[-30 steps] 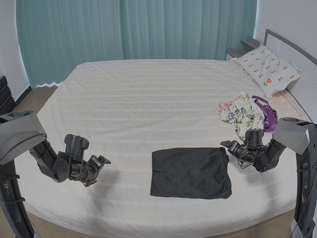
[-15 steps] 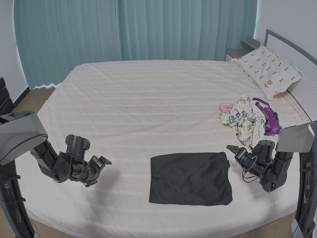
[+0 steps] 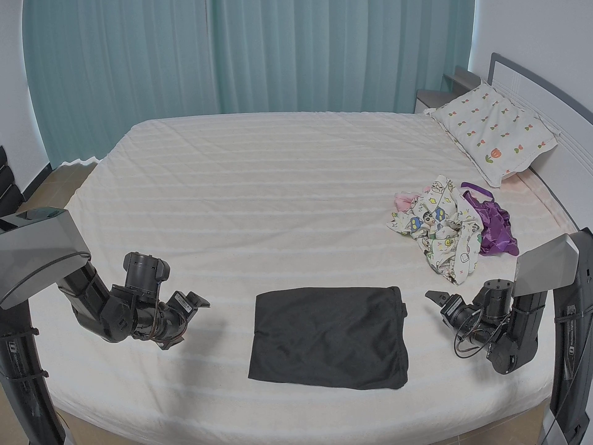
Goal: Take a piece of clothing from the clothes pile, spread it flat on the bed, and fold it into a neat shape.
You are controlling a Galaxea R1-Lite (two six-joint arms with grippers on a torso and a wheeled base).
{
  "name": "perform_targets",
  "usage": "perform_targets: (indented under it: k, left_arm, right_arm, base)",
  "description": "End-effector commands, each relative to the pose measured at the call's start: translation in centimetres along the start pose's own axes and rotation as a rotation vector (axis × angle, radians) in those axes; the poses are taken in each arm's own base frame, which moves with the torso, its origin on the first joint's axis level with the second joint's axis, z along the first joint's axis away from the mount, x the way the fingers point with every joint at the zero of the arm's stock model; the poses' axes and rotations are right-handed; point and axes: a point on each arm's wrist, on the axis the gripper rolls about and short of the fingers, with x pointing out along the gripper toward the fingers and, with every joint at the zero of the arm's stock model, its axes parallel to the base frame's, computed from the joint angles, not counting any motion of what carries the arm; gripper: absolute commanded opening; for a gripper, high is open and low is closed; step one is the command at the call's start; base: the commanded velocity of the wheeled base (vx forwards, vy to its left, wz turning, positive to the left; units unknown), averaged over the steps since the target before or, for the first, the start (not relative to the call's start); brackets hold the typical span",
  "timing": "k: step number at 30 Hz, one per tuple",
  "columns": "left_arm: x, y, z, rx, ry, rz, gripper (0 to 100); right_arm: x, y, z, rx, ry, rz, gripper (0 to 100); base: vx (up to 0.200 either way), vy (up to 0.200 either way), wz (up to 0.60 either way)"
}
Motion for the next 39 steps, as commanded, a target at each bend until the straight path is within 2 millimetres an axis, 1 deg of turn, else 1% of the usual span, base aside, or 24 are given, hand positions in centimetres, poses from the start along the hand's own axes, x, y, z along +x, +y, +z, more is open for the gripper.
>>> perform_targets:
  k: [1, 5, 6, 8, 9, 11, 12, 14, 17, 22, 26, 28, 30, 31, 33, 36, 39]
  left_arm:
    - [-0.5, -0.4, -0.6, 0.017, -0.001, -0.023, 100]
    - [-0.3, -1.1, -3.0, 0.090, 0.034, -0.058, 100]
    - [0.0, -1.4, -3.7, 0.119, 0.042, -0.070, 100]
    - [0.9, -1.2, -4.4, 0.185, 0.043, -0.060, 100]
    - [0.9, -1.2, -4.4, 0.185, 0.043, -0.060, 100]
    - [2.5, -0.5, -5.1, 0.320, 0.027, -0.027, 100]
    - [2.8, -0.3, -5.2, 0.339, 0.024, -0.020, 100]
    - [4.0, 0.1, -5.3, 0.434, -0.015, -0.005, 100]
    - [5.0, 0.7, -5.6, 0.527, -0.040, -0.023, 100]
    - [5.3, 0.3, -5.7, 0.579, -0.065, -0.074, 100]
    - [6.4, -0.3, -7.0, 0.635, -0.040, -0.090, 100]
    - [6.7, -0.5, -7.1, 0.671, -0.046, -0.098, 100]
    - [6.7, -0.5, -7.1, 0.674, -0.046, -0.099, 100]
    - [6.7, -1.3, -7.9, 0.709, -0.040, -0.122, 100]
    - [7.1, -1.9, -8.2, 0.718, -0.044, -0.139, 100]
    - [7.1, -2.2, -9.2, 0.738, -0.027, -0.151, 100]
    - [7.0, -2.4, -9.3, 0.738, -0.027, -0.161, 100]
  right_arm:
    - [-0.1, -0.2, -0.1, -0.001, -0.001, -0.003, 100]
    - [-0.2, -0.3, -0.1, -0.002, 0.000, -0.008, 100]
    - [-0.1, -0.2, -0.2, -0.004, 0.004, -0.007, 100]
    - [-0.2, -0.2, -0.3, -0.003, 0.006, -0.008, 100]
    - [-0.2, -0.2, -0.3, -0.003, 0.006, -0.008, 100]
    - [-0.2, -0.2, -0.2, -0.001, 0.004, -0.007, 100]
    - [-0.2, -0.3, -0.3, 0.000, 0.005, -0.009, 100]
    - [-0.2, -0.3, -0.2, 0.001, 0.004, -0.007, 100]
    - [-0.2, -0.2, -0.2, -0.001, 0.005, -0.007, 100]
    - [-0.2, -0.3, -0.2, -0.001, 0.003, -0.006, 100]
    - [-0.1, -0.3, -0.2, -0.001, 0.005, -0.007, 100]
    - [-0.1, -0.3, -0.3, -0.003, 0.005, -0.009, 100]
    - [-0.1, -0.3, -0.3, -0.003, 0.005, -0.009, 100]
    - [-0.1, -0.3, -0.3, -0.003, 0.007, -0.009, 100]
    - [-0.1, -0.3, -0.4, -0.004, 0.008, -0.008, 100]
    - [-0.1, -0.3, -0.4, -0.004, 0.008, -0.008, 100]
    - [-0.1, -0.3, -0.4, -0.004, 0.009, -0.010, 100]
  base:
    - [0.000, 0.000, 0.00]
    - [0.000, 0.000, 0.00]
    - [0.000, 0.000, 0.00]
    - [0.000, 0.000, 0.00]
    - [0.000, 0.000, 0.00]
    - [0.000, 0.000, 0.00]
    - [0.000, 0.000, 0.00]
    - [0.000, 0.000, 0.00]
    - [0.000, 0.000, 0.00]
    - [0.000, 0.000, 0.00]
    - [0.000, 0.000, 0.00]
    - [0.000, 0.000, 0.00]
    - [0.000, 0.000, 0.00]
    - [0.000, 0.000, 0.00]
    - [0.000, 0.000, 0.00]
    - [0.000, 0.000, 0.00]
    - [0.000, 0.000, 0.00]
